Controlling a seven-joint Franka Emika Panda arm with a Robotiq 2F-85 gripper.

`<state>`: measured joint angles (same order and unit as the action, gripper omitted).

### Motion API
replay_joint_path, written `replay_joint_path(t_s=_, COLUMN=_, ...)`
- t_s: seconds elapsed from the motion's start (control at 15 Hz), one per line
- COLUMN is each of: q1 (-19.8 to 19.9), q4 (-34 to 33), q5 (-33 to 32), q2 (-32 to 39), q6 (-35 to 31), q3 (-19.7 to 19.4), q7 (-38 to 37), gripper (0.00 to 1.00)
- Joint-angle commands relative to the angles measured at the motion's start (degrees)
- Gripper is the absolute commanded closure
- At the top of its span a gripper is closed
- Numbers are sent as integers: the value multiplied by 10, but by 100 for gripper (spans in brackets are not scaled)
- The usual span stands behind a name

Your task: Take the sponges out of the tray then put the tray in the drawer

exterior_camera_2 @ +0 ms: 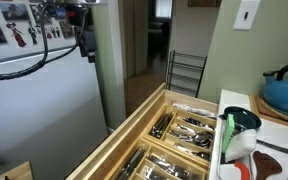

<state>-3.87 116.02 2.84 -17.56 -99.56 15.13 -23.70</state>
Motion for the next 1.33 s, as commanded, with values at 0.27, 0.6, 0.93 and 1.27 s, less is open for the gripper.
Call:
replay_joint_path(t_s=0.27, q1=-10, q4=-2, q5=-3, q2=1, q6=1, q3=-9, q7=-3, gripper=0)
replay_joint_path(t_s=0.6, q1=-10, q4=-2, q5=-3, q2=1, q6=1, q3=-9, q7=-3, gripper=0)
replay_joint_path(t_s=0.93, q1=6, q4=-11, q5=-14, q2=12, q6=2, q3=-21, q7=-16, gripper=0)
replay_joint_path(t_s=1.27, q1=64, q4=-24, q5=-91, q2=35, q6=-26, q3=-92, q7=0, gripper=0)
